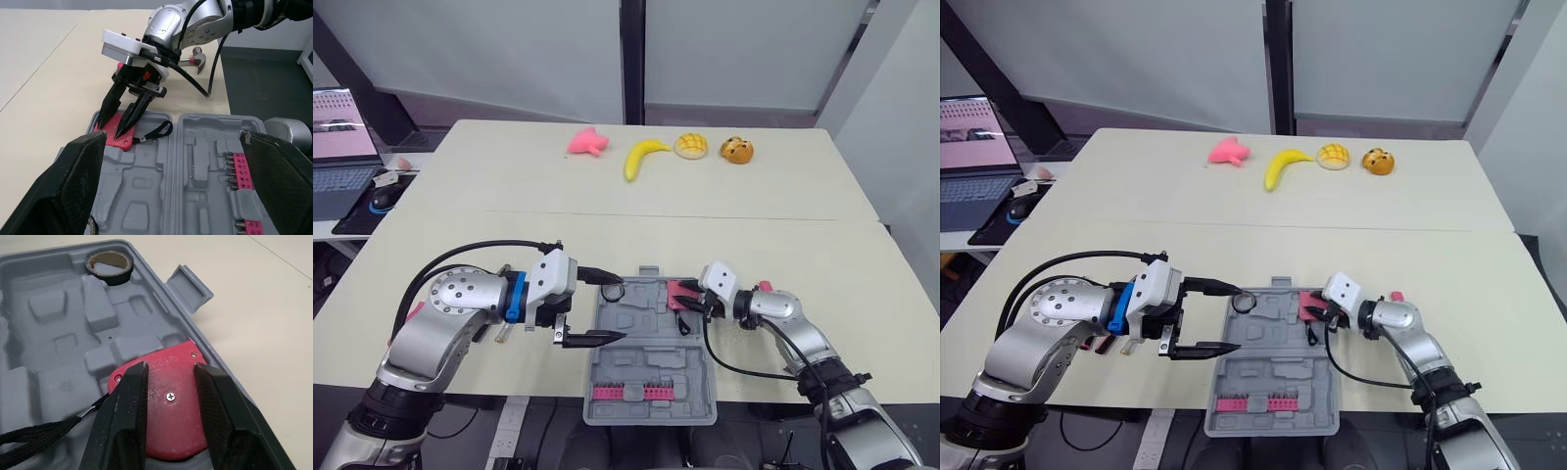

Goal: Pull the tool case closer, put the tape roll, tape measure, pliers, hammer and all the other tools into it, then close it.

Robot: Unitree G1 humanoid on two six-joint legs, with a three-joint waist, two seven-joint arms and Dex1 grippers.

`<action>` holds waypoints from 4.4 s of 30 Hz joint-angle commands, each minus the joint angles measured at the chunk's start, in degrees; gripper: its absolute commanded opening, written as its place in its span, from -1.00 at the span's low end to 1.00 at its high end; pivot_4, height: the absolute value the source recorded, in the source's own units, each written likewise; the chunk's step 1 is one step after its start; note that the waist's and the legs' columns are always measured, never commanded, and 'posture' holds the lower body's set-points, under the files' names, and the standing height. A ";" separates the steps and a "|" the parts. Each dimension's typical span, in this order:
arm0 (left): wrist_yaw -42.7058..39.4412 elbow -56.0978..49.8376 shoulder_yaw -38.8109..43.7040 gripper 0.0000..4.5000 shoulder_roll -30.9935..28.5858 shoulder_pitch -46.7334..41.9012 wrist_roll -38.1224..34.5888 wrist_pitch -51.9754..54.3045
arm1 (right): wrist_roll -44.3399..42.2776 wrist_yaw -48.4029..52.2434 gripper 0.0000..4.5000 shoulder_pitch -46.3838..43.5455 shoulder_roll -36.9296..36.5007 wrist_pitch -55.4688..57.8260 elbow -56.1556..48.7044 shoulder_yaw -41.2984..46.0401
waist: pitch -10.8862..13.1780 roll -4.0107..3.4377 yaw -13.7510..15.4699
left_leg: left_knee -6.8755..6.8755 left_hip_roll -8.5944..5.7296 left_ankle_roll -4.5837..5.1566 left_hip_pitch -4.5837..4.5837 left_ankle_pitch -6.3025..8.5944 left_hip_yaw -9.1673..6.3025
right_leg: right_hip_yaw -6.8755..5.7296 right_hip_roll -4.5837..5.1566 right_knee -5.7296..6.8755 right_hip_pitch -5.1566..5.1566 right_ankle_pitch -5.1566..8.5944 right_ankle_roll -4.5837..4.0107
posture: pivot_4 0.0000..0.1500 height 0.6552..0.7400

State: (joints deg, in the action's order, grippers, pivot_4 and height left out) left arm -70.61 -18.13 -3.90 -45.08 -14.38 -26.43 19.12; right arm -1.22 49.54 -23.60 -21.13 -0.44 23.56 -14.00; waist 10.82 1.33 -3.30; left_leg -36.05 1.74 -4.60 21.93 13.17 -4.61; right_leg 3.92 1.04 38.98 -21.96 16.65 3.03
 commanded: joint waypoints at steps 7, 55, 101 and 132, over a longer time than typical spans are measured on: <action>2.15 -1.52 2.53 1.00 0.36 0.68 -1.38 -0.09 | 2.65 0.94 -0.34 0.53 -1.62 -6.40 2.89 -1.27 | -0.02 0.02 0.00 | 0.00 0.00 0.00 0.00 0.00 0.00 | 0.01 0.00 0.00 0.01 0.00 0.00 | 1.00 1.00; -2.63 88.75 27.90 1.00 -29.44 -11.53 9.65 -19.48 | -14.61 23.35 0.98 -2.00 -35.60 1.14 11.60 24.36 | 0.13 -0.12 -0.48 | 0.11 0.03 0.01 0.20 0.01 0.17 | 0.04 0.01 0.07 -0.35 0.24 0.22 | 1.00 1.00; 28.08 16.65 35.35 1.00 1.71 22.58 3.10 8.71 | -27.47 16.59 0.98 -13.16 -16.29 28.48 -38.63 9.97 | 0.08 0.11 0.24 | 0.11 0.07 -0.02 0.22 0.04 0.06 | -0.02 0.05 0.00 -0.32 0.06 -0.11 | 1.00 1.00; 28.66 47.47 18.53 1.00 4.24 2.33 13.25 -4.82 | -28.46 12.01 0.98 -10.66 -18.60 31.71 -43.62 11.33 | 0.07 0.12 0.26 | 0.09 0.05 -0.02 0.30 0.03 -0.01 | -0.12 0.06 0.02 -0.32 0.05 -0.10 | 1.00 1.00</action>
State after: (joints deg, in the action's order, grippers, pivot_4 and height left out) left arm -41.93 29.30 14.85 -40.95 -11.18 -13.71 15.59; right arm -28.81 61.62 -34.25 -39.01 31.90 -18.37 -4.28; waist 10.89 1.45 -3.04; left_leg -35.96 1.79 -4.62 22.23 13.20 -4.62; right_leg 3.80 1.10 39.00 -22.29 16.70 2.92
